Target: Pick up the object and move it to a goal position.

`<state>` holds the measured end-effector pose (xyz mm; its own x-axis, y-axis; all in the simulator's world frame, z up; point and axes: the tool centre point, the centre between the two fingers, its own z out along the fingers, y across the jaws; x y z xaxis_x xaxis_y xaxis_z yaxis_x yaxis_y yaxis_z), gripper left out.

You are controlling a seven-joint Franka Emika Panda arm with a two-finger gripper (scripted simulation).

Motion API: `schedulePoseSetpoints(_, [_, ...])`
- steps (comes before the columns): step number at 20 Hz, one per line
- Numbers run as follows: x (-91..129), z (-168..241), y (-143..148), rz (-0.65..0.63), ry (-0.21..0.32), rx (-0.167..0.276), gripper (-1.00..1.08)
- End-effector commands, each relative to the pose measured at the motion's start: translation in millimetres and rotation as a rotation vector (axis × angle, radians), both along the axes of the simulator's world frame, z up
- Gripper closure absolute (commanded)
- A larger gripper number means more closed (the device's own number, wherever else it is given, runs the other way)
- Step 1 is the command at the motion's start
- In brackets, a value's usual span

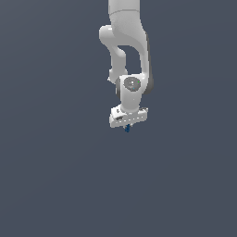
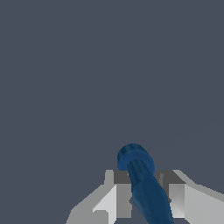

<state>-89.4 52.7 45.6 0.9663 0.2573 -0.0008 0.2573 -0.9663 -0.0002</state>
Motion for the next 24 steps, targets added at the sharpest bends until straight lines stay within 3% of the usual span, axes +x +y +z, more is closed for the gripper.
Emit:
schedulePoseSetpoints(1, [6.0, 4.3, -1.9, 0.000, -0.001, 0.000, 1.08])
schedulePoseSetpoints(7, [31.2, 21.3, -9.3, 0.000, -0.001, 0.001, 1.08])
schedulePoseSetpoints(18, [97.3, 64.1, -27.9, 0.000, -0.001, 0.001, 1.08])
schedulePoseSetpoints(24, [119.6, 77.6, -33.7, 0.000, -0.001, 0.000, 1.08])
